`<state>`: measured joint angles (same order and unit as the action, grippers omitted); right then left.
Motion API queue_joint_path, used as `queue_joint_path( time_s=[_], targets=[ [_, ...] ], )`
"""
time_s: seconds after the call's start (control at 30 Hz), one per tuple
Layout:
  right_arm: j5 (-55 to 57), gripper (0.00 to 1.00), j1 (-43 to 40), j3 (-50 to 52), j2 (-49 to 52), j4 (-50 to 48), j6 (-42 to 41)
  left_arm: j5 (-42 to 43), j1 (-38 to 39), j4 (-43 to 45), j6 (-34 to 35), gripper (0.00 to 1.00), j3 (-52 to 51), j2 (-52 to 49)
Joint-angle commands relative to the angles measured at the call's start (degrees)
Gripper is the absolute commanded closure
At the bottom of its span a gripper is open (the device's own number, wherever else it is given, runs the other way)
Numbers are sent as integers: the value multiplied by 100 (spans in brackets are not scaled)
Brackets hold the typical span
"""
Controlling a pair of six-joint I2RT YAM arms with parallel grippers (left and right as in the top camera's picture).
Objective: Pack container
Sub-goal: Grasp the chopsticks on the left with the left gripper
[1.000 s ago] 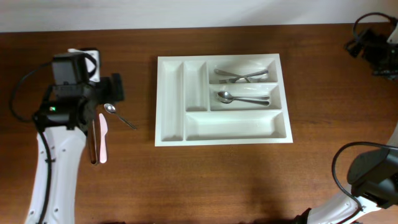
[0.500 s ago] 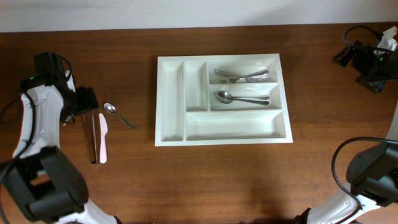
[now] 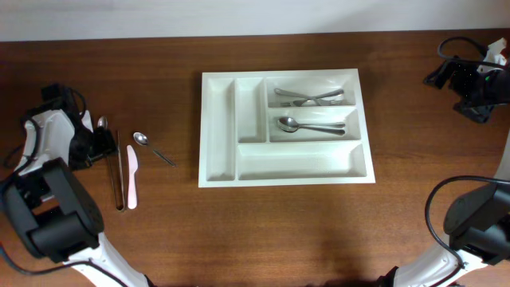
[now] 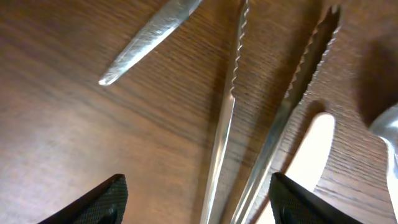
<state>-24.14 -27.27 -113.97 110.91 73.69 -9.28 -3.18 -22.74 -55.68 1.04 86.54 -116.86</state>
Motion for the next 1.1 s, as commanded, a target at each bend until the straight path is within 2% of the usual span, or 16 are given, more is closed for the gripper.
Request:
queue_joint_path(
  time_s=[0.0,0.1,0.3,0.37,0.4,0.43,0.57,0.67,0.83,0.97,1.07],
  targets=[
    [-72,1,37,46,15,26,-46,87,4,61,-199,32,90,-426],
    [-72,1,37,46,15,33,-46,87,4,81,-197,48,87,-584],
    [-72,1,37,46,15,48,-46,87,2,122,-197,56,87,-603],
    [-72,1,37,46,15,48,-46,87,2,131,-199,70,87,-603],
    [-72,1,37,46,15,48,-46,87,2,133,-197,87,87,-603],
    [-72,1,37,46,15,50,-48,90,4,120,-197,98,90,-603],
    [-72,1,37,46,15,50,-46,85,17,44,-238,98,129,-601],
    [-74,1,37,46,15,76,-48,85,24,-372,-245,98,485,-535],
    [-74,1,37,46,15,111,-48,210,153,-1786,-334,98,2120,-389],
    [-74,1,37,46,15,111,-48,975,472,-2546,-723,98,3412,-251],
    [-72,1,37,46,15,111,-48,1906,922,-2647,-1655,98,3982,-118]
  ],
)
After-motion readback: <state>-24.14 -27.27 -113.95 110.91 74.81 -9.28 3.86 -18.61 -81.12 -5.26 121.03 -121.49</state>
